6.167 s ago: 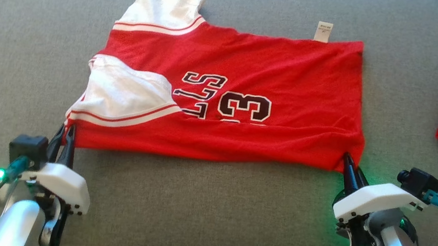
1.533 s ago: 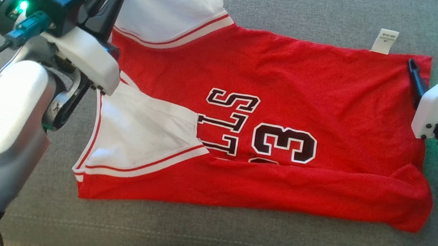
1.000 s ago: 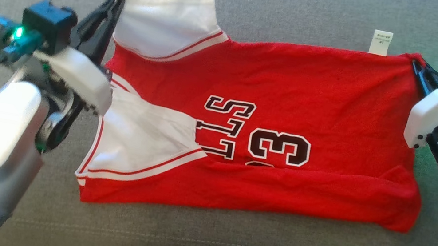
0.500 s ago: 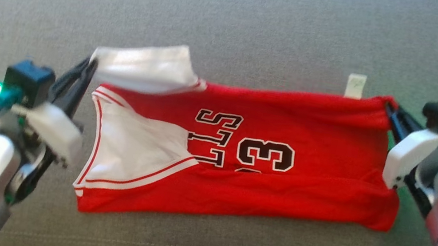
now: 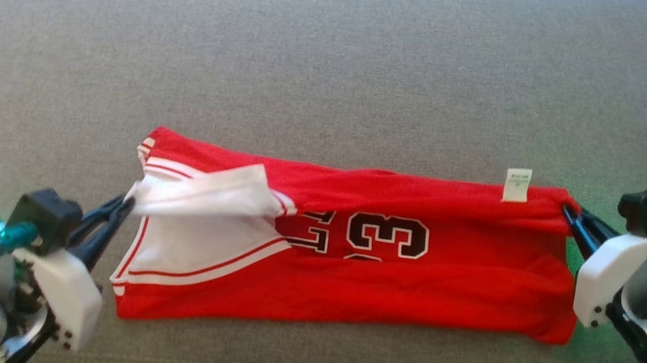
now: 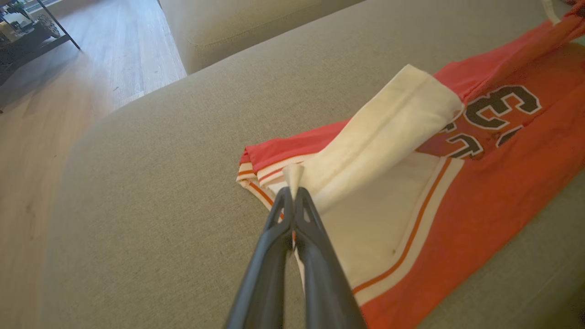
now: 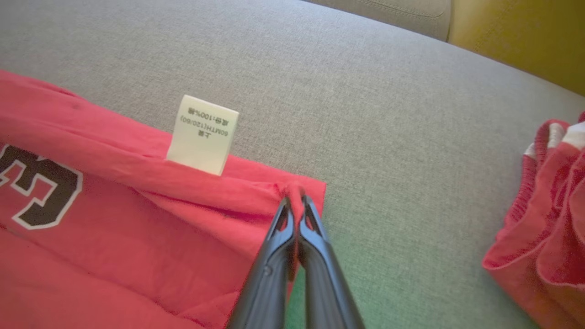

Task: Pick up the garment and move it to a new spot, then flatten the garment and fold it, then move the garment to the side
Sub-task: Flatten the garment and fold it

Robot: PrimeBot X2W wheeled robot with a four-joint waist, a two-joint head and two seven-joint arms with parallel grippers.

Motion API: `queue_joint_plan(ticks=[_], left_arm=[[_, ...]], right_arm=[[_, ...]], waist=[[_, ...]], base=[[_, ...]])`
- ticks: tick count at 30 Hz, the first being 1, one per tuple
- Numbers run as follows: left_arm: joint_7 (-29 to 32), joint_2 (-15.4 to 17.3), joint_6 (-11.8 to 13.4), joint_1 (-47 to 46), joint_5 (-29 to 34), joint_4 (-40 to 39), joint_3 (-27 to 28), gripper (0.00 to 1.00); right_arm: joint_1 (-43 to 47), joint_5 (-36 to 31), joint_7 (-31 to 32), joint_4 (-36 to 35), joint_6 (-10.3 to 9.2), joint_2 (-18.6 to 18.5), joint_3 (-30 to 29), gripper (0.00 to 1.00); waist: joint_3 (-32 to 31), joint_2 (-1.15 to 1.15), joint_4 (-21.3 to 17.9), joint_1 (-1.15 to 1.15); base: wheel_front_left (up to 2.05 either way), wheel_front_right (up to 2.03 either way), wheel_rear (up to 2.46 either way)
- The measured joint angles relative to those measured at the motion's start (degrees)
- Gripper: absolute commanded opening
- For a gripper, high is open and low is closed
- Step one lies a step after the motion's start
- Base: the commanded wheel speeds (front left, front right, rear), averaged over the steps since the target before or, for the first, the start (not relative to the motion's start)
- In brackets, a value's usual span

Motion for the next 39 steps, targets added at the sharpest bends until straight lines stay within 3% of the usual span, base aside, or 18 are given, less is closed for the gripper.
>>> queue_joint_plan(ticks=[12, 23, 24, 25, 26, 27, 28, 29, 30, 35, 39], left_arm=[[2.45, 2.34, -0.05, 2.44, 1.08, -0.93, -2.67, 0.00], [3.33, 3.04, -0.11, 2.51, 3.55, 1.00, -5.14, 0.00], [3.33, 3.04, -0.11, 2.51, 3.55, 1.23, -5.23, 0.06], [3.33, 3.04, -0.11, 2.51, 3.55, 1.45, -5.35, 0.06], [3.33, 3.04, -0.12, 2.51, 3.55, 1.64, -5.52, 0.17], [3.34, 3.04, -0.15, 2.51, 3.55, 1.76, -5.70, 0.27], [3.41, 3.03, -0.42, 2.52, 3.55, 1.85, -5.90, 0.41], [4.02, 2.96, -0.54, 2.57, 3.46, 2.10, -6.01, 0.86], [4.78, 2.91, -0.57, 2.69, 2.99, 2.48, -6.09, 1.00], [5.24, 2.94, -0.15, 4.11, 2.02, 3.47, -6.08, 1.00], [1.91, 2.60, 2.13, 4.05, 1.09, 3.20, -3.36, 1.00]], right_arm=[[7.00, 6.05, 11.84, -14.43, 0.00, -6.27, 1.91, 0.00], [11.39, 6.95, 18.69, -21.51, 0.00, -7.49, -0.41, 0.00], [11.81, 6.97, 19.04, -22.04, 0.00, -7.58, -0.51, 0.00], [12.20, 7.09, 19.65, -22.31, 0.00, -7.59, -0.83, 0.00], [12.53, 7.33, 20.36, -22.46, 0.00, -7.59, -1.20, 0.35], [12.89, 7.32, 21.04, -22.69, 0.00, -7.60, -1.49, 1.00], [13.29, 7.32, 21.47, -23.14, 0.00, -7.67, -1.67, 1.00], [13.62, 7.32, 21.72, -23.48, 0.00, -7.67, -2.01, 1.00], [13.93, 7.32, 21.83, -23.84, 0.00, -7.67, -2.47, 1.00], [14.55, 7.30, 22.67, -25.46, 0.00, -7.64, -6.49, 1.00], [14.55, 5.91, 20.74, -26.42, 0.00, -6.30, -12.39, 1.00]], waist=[[-1.22, 0.00, -0.06, 0.00], [-1.30, 0.00, -0.53, 0.00], [-1.31, 0.00, -0.60, 0.00], [-1.31, 0.00, -0.65, 0.00], [-1.31, 0.00, -0.68, 0.00], [-1.30, 0.00, -0.73, 0.00], [-1.26, 0.00, -0.76, 0.00], [-1.24, 0.00, -0.78, 0.00], [-1.24, 0.00, -0.81, 0.00], [-1.23, 0.00, -1.02, 0.00], [-1.20, 0.00, -1.09, 0.01]], base=[[0.00, 0.00, 0.00], [0.00, 0.00, 0.00], [0.00, 0.00, 0.00], [0.00, 0.00, 0.00], [0.00, 0.00, 0.00], [0.00, 0.00, 0.00], [0.00, 0.00, 0.00], [0.00, 0.00, 0.00], [0.00, 0.00, 0.00], [0.00, 0.00, 0.00], [0.00, 0.00, 0.00]])
